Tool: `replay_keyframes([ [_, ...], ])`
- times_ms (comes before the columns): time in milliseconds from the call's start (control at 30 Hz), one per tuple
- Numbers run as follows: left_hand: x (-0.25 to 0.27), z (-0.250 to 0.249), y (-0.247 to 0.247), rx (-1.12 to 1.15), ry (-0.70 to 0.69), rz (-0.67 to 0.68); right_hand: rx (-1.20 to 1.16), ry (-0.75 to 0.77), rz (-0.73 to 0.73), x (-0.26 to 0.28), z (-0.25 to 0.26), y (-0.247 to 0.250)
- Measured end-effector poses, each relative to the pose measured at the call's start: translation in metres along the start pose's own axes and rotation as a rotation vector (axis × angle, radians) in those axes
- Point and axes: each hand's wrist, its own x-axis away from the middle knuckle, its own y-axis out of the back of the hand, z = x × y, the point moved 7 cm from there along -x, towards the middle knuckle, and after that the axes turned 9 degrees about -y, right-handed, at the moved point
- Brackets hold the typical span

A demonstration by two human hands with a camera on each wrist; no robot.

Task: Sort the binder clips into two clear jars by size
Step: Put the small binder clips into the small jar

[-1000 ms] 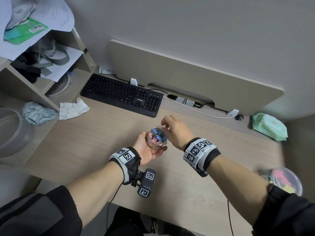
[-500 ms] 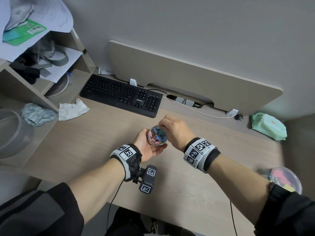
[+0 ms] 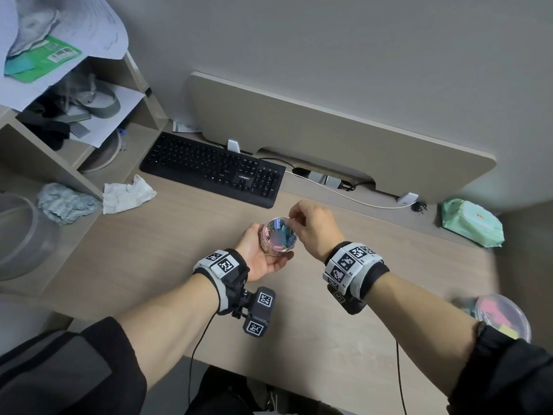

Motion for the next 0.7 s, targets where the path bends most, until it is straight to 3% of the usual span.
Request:
replay_keyframes([
  [300, -0.002, -0.001, 0.0, -0.002, -0.002, -0.003, 0.145, 0.346, 0.009, 0.015, 0.027, -0.002],
  [533, -0.003, -0.001, -0.003, 0.03, -0.013, 0.002, 0.053, 0.282, -0.011, 0.012, 0.017, 0.001],
  [700, -0.003, -0.004, -0.003, 0.031, -0.025, 0.008, 0.06, 0.153, -0.023, 0.006, 0.006, 0.002],
])
